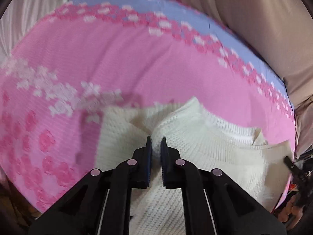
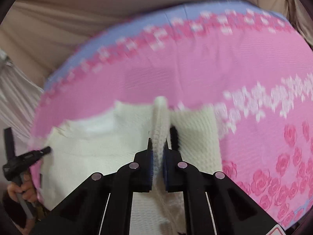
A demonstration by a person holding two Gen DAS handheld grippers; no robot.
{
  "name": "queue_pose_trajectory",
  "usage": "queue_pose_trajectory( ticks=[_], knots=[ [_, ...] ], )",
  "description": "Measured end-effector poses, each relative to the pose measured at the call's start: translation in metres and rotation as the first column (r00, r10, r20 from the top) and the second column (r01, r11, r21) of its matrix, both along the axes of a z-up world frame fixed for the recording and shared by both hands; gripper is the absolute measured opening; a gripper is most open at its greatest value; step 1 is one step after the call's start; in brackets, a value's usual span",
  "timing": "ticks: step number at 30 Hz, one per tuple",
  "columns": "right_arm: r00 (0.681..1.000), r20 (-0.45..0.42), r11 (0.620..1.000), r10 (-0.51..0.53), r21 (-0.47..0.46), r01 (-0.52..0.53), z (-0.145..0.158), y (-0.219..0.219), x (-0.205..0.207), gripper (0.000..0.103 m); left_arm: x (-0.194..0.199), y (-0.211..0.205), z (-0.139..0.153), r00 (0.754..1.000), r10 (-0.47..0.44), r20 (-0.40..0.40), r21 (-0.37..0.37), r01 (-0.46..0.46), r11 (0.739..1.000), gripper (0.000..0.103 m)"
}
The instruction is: Fold small clothes
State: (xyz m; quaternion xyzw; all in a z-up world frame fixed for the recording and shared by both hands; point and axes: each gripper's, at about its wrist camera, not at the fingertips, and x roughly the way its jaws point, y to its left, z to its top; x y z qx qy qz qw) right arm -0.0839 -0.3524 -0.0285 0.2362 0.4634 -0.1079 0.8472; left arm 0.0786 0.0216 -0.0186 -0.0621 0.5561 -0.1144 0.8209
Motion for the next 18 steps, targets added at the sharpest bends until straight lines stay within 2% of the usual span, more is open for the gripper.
queue_pose_trajectory(
  ticks=[2,4,6,7,8,9,11,12,14,15,18],
  knots=[
    [0.998,0.06,1.0,-0.008,-0.02,0.009,0.022,-0.005,0.0,0.008,0.008,0.005,0.003,1.0,0.022,0.015,0.037,-0.023,0.999,0.007],
    [0.998,0.048,0.999,-0.028,-0.026,0.03,0.02,-0.016,0.007,0.008,0.019,0.01,-0.013,0.999,0.044,-0.018,0.07,-0.043,0.997,0.007],
    [0.998,-0.038,0.998,-0.042,-0.04,0.04,-0.009,-0.027,0.017,0.008,0.025,0.01,-0.036,0.997,0.047,-0.065,0.091,-0.041,0.995,0.007],
    [0.991,-0.124,0.999,-0.042,-0.018,0.04,-0.039,-0.033,0.024,0.008,0.024,0.008,-0.042,0.998,0.039,-0.055,0.107,-0.033,0.994,0.008],
    [0.986,-0.159,0.999,-0.043,0.004,0.044,-0.055,-0.034,0.024,0.007,0.022,0.005,-0.04,0.999,0.027,-0.036,0.127,-0.022,0.992,0.008],
    [0.99,-0.131,0.998,-0.058,0.01,0.06,-0.058,-0.034,0.02,0.007,0.019,0.002,-0.034,1.0,0.012,-0.028,0.138,-0.008,0.99,0.01],
    [0.99,-0.103,0.996,-0.091,-0.003,0.091,-0.043,-0.031,0.013,0.011,0.013,0.002,-0.019,1.0,0.009,-0.016,0.124,-0.007,0.992,0.012],
    [0.99,-0.078,0.993,-0.114,-0.036,0.111,-0.029,-0.027,0.008,0.018,0.009,0.003,-0.01,1.0,0.011,0.002,0.128,-0.011,0.992,0.012],
    [0.992,-0.037,0.986,-0.122,-0.116,0.117,-0.005,-0.016,0.0,0.02,-0.001,0.003,0.008,0.999,0.015,0.037,0.134,-0.02,0.991,0.011],
    [0.995,-0.02,0.987,-0.1,-0.131,0.097,0.006,-0.008,-0.003,0.02,-0.009,-0.003,0.014,0.999,-0.006,0.041,0.138,0.0,0.99,0.011],
    [0.995,-0.026,0.993,0.1,-0.062,-0.102,0.012,0.048,0.005,0.019,-0.027,-0.033,0.014,0.995,-0.095,0.011,0.134,0.092,0.987,0.011]
  ],
)
